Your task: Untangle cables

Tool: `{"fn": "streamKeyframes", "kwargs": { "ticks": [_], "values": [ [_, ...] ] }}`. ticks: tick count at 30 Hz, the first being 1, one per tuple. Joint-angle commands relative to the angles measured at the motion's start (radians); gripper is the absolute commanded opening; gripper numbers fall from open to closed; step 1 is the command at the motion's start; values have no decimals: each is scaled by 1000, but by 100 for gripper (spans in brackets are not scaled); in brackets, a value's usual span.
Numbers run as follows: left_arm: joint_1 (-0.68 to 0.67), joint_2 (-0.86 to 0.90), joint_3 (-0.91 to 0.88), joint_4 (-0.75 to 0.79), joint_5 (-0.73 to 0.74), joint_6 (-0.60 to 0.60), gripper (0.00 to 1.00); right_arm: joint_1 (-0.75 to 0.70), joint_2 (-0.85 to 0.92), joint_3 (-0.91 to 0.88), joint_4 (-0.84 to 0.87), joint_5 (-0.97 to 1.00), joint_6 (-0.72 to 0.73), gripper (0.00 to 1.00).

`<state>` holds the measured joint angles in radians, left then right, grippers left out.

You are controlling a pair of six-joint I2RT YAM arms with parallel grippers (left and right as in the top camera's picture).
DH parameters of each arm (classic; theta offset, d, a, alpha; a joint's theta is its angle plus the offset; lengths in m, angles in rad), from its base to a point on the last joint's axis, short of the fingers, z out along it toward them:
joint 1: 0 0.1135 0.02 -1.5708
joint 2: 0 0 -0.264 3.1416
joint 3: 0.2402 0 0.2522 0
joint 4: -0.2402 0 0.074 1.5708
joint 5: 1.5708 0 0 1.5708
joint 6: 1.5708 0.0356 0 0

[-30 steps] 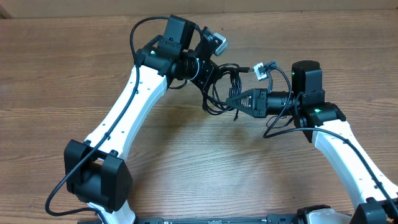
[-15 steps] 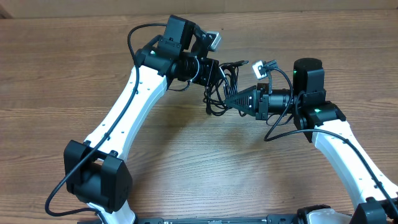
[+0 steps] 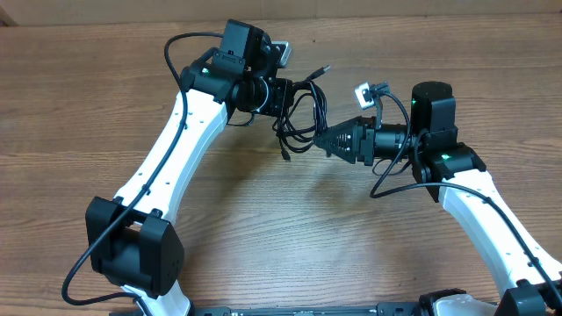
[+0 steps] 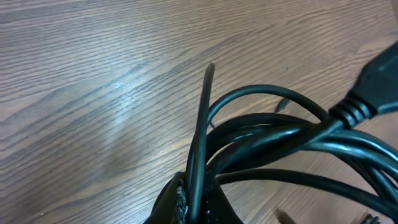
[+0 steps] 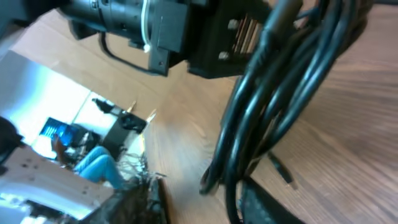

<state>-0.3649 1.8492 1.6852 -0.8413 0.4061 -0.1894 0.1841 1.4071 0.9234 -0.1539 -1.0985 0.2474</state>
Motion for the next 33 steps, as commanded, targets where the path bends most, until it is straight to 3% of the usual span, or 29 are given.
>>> {"fn": "streamKeyframes", "kwargs": {
  "ticks": [1,3,5,6,11,15,23,33],
  "values": [
    [-2,-5,11,5,-20,-25,4,5,-23,-3,-21,103,19,52],
    [-2,-5,11,4,-30,-25,4,5,-23,-3,-58,163,19,56],
    [-2,-5,11,4,-52,-25,4,6,-23,-3,-100,229,29,71],
    [-2,-5,11,4,-65,-25,4,6,-23,-3,-121,262,48,72],
    [-2,-5,11,4,-107,-25,4,6,-23,-3,-188,313,67,72],
    [-2,-5,11,4,-129,-25,4,6,-24,-3,-212,309,68,66],
    [-2,-5,11,3,-129,-24,7,6,-42,28,-192,195,72,61],
    [-2,-5,11,1,-127,-25,4,6,-44,29,-34,266,307,57]
  ]
}}
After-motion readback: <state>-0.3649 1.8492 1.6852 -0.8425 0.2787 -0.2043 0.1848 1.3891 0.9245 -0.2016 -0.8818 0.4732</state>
